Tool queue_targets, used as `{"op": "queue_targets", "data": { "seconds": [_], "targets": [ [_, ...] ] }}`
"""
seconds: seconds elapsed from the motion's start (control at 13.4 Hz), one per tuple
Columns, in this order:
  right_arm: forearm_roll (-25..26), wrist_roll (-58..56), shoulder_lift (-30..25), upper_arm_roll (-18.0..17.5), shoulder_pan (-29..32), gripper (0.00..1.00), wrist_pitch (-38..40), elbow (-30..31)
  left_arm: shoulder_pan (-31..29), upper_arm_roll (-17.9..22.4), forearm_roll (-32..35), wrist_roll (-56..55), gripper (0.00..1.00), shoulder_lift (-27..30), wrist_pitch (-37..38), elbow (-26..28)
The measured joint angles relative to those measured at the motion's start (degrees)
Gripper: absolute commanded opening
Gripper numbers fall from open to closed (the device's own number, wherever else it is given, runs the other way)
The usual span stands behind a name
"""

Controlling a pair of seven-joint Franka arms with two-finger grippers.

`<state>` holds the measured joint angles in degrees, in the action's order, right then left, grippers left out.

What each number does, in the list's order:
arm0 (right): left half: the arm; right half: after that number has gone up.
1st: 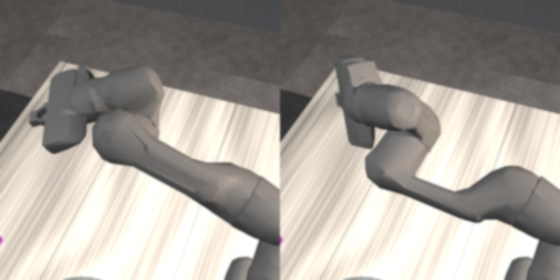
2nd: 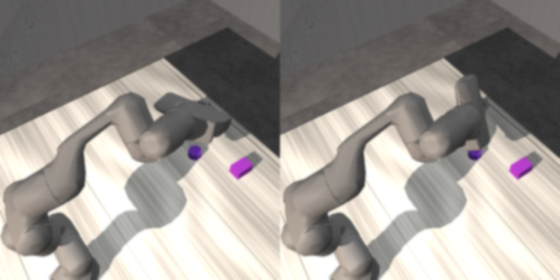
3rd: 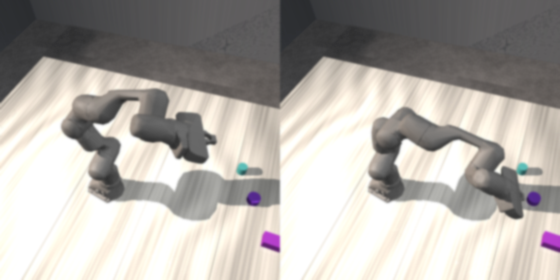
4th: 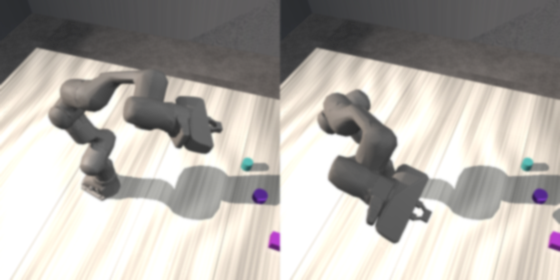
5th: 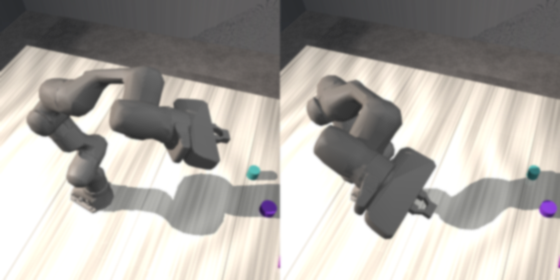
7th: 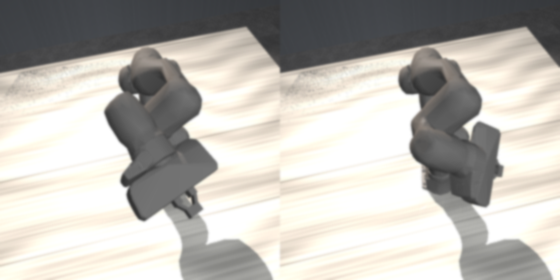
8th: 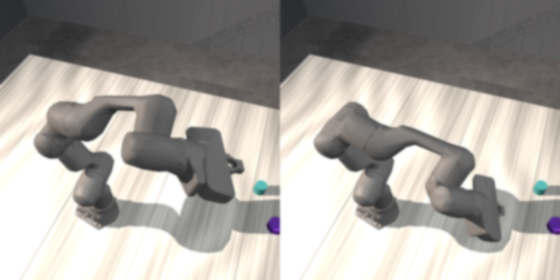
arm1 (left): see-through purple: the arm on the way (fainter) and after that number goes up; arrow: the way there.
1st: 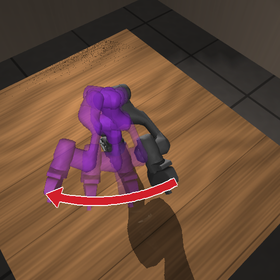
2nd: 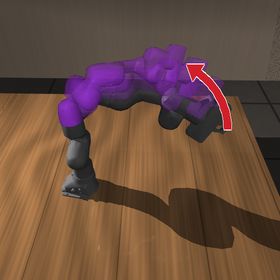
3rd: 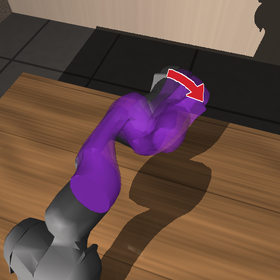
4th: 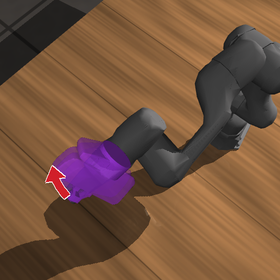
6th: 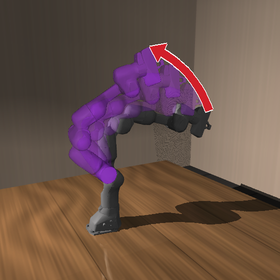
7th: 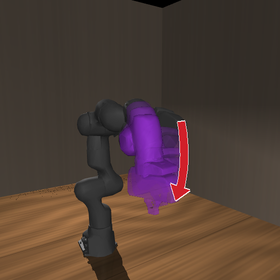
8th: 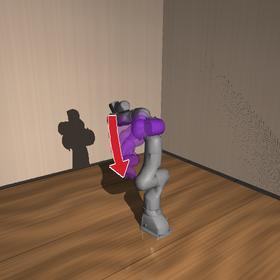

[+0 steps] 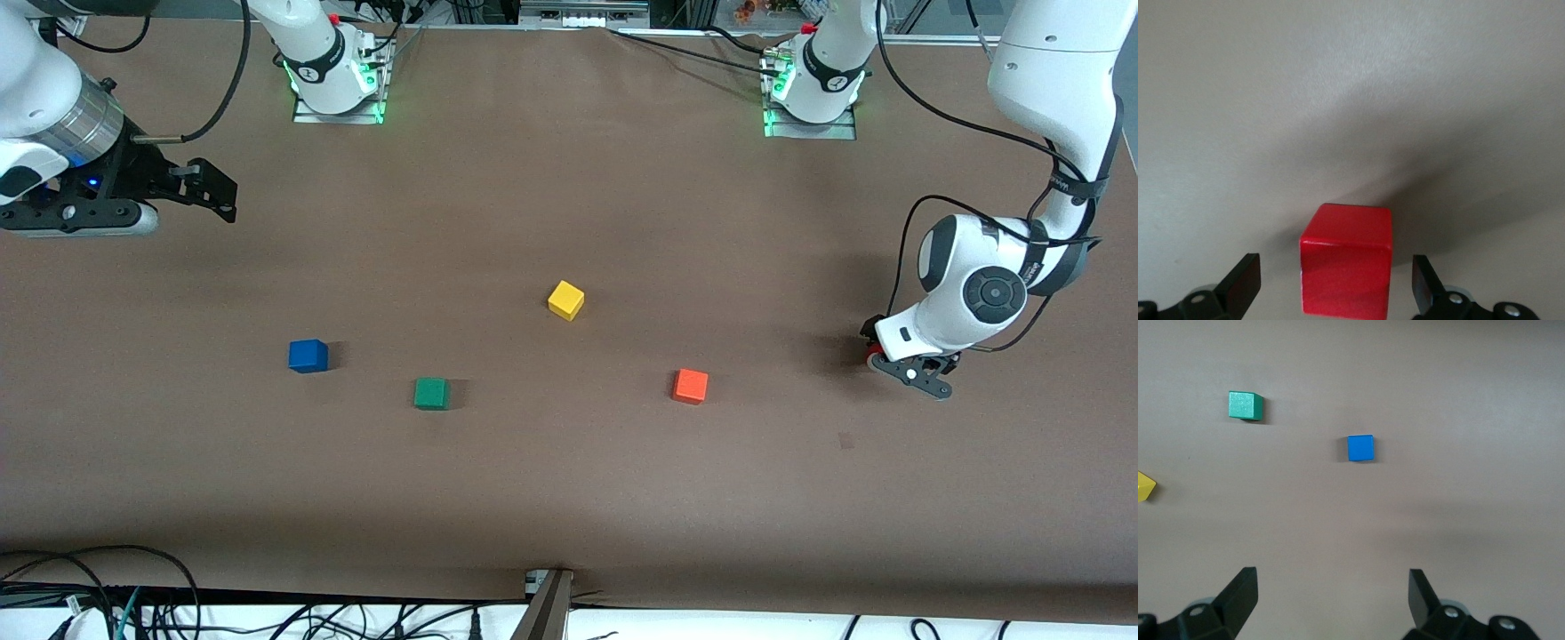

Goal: Pass red block to right arm, stack on blue
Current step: 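Close the left gripper on the red cube and lift it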

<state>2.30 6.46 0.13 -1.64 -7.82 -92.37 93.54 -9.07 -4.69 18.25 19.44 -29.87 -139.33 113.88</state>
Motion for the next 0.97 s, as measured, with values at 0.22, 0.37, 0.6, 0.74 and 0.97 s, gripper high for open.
{"op": "queue_targets", "data": {
  "seconds": [0.22,0.37,0.6,0.74,0.97],
  "targets": [
    [0.0,0.0,0.0,0.1,0.0,1.00,0.0,0.0,-0.4,0.0,0.0,0.0,0.22,-1.2,-0.4,0.0],
    [0.0,0.0,0.1,0.2,0.1,1.00,0.0,0.0,-0.5,-0.3,0.0,0.0,0.00,-1.3,-0.5,-0.1],
    [0.0,0.0,0.1,0.2,0.1,1.00,0.0,0.0,-0.5,-1.3,0.0,0.1,0.00,-1.1,-0.5,-0.7],
    [0.0,0.0,0.1,0.2,0.1,1.00,0.0,0.0,-0.6,-3.1,0.0,0.2,0.00,-0.1,0.0,-1.3],
    [0.0,0.0,0.1,0.2,0.1,1.00,0.0,0.0,-0.7,-7.3,-0.4,0.2,0.00,3.0,7.7,-4.7]
  ]
}}
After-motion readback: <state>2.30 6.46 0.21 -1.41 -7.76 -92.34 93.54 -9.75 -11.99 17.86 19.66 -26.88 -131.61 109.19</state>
